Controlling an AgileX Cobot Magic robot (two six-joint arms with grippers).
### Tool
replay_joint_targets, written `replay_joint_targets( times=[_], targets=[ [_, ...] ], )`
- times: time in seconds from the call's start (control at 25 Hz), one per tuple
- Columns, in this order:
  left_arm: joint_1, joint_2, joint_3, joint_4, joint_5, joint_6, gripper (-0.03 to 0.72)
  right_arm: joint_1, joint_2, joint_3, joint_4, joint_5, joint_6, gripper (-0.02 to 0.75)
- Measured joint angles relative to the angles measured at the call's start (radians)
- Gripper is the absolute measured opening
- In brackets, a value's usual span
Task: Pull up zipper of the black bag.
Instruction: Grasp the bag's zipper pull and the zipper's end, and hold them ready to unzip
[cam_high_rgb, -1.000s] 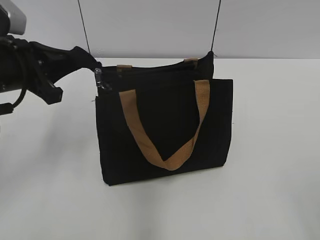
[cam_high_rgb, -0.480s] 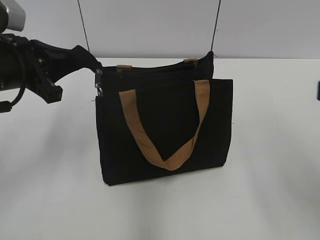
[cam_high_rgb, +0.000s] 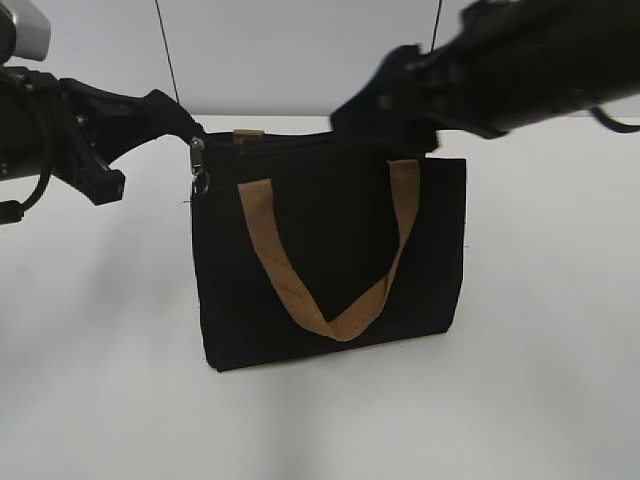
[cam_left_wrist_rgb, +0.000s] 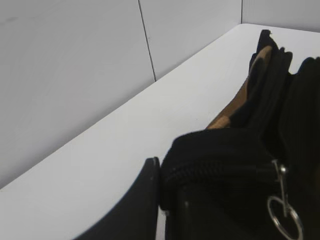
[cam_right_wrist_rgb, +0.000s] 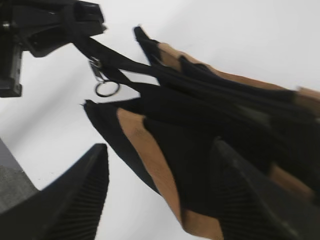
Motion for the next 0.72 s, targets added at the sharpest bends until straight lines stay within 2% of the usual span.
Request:
replay_joint_targets(
  times=[0.08, 0.2, 0.44, 0.72],
  targets=[
    [0.000, 0.000, -0.014, -0.001, 0.001, 0.000, 0.020, 0.054, 0.085, -0.077, 0.001, 0.000, 0.026, 0.412],
    [0.000, 0.000, -0.038, -0.002, 0.001, 0.000, 0.019, 0.110, 0.195, -0.187, 0.001, 0.000, 0.064, 0.376],
    [-0.001, 0.000, -0.067, -0.002, 0.001, 0.000, 0.019, 0.164, 0.329, -0.325, 0.005, 0.037, 0.189, 0.365],
    [-0.001, 0.000, -0.067, -0.002, 0.002, 0.000, 0.019, 0.171, 0.376, -0.352, 0.007, 0.057, 0.324, 0.356]
  ],
)
